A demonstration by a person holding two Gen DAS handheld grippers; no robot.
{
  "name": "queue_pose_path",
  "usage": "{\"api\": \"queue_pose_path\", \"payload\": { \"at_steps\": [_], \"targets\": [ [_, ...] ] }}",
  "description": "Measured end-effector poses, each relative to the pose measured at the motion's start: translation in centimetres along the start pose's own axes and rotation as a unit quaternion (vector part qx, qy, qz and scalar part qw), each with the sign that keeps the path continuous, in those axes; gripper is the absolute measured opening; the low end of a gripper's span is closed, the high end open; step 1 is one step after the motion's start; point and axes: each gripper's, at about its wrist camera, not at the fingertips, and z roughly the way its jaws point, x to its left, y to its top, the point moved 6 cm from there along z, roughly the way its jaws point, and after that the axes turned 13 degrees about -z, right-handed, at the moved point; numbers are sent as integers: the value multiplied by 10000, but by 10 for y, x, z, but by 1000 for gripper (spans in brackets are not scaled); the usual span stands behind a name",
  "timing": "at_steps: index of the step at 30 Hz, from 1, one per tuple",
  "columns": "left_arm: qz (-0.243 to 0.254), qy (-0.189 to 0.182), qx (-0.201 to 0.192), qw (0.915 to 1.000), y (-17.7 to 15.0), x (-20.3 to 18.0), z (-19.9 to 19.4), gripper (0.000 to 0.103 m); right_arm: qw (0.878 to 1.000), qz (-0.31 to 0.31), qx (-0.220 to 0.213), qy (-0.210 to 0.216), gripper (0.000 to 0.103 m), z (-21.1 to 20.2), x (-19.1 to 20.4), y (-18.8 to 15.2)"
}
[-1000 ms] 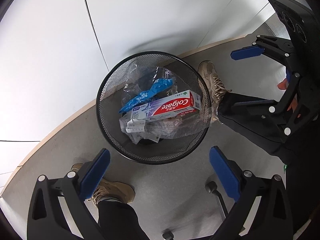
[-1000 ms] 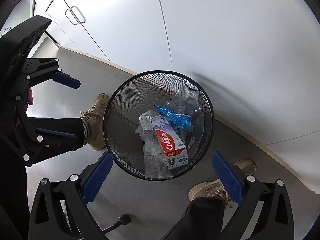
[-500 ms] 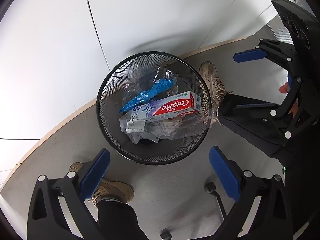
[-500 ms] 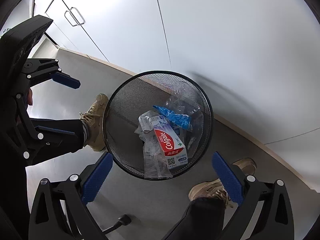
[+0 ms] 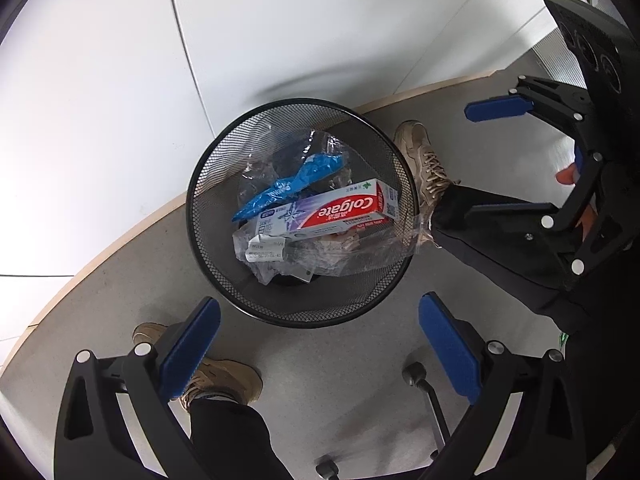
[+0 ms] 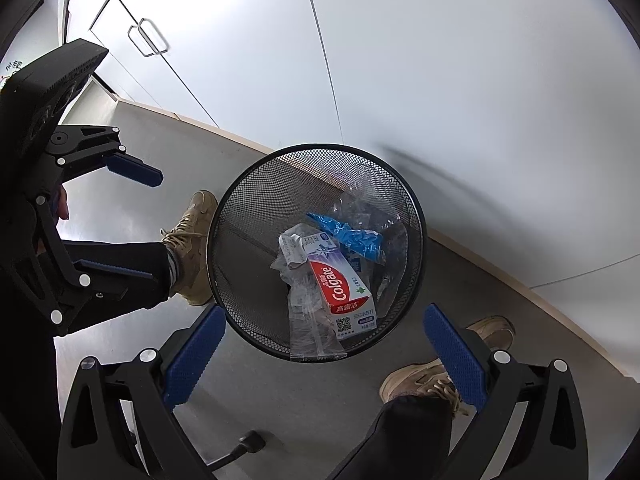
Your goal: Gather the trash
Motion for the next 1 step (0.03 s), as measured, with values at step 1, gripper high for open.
{"api": "queue_pose_path", "payload": {
  "at_steps": [1],
  "targets": [
    [13, -19, 6, 10000, 0, -1, 0, 99, 10000, -2, 7, -3, 100, 0, 0, 0]
  ]
}}
